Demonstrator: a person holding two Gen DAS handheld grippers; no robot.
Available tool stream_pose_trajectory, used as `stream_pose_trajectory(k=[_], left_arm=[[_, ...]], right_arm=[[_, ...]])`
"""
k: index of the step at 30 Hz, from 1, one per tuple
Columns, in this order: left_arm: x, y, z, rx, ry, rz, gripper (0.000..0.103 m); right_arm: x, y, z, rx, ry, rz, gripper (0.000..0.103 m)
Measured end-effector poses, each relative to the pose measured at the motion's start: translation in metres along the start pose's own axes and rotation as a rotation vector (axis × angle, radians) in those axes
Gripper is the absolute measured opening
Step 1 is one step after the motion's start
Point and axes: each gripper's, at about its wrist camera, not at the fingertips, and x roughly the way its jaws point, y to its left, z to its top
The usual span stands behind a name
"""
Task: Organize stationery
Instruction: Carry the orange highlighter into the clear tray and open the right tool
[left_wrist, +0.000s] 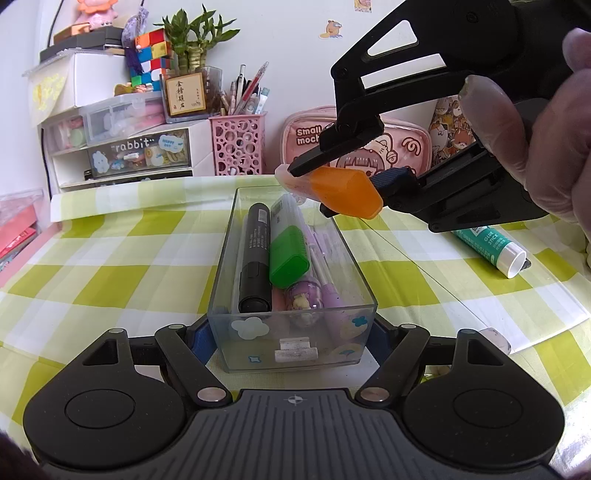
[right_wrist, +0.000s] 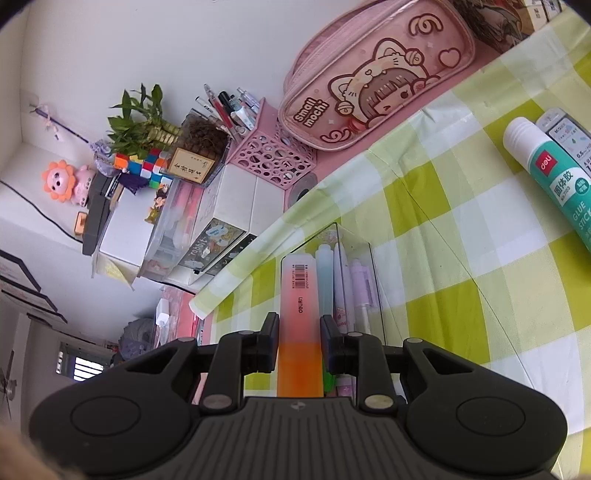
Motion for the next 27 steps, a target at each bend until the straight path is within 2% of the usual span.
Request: stream_pose_trajectory(k=[6,11,27], left_arm=[[0.0,-0.001,0.0,0.001,0.001,0.0,0.076],[0.0,-0.001,0.0,0.001,0.001,0.001,0.076],[0.0,-0.001,0.0,-0.001,0.001,-0.002,0.076]], right_arm=[[0.009,-0.005,0.004,0.081,0.031,-0.036,0.027],[0.013,-0.006,0.002,0.098,0.043,-0.049,0.027],[0.014,0.004,0.007,-0.002,0.026,-0.096,0.028]])
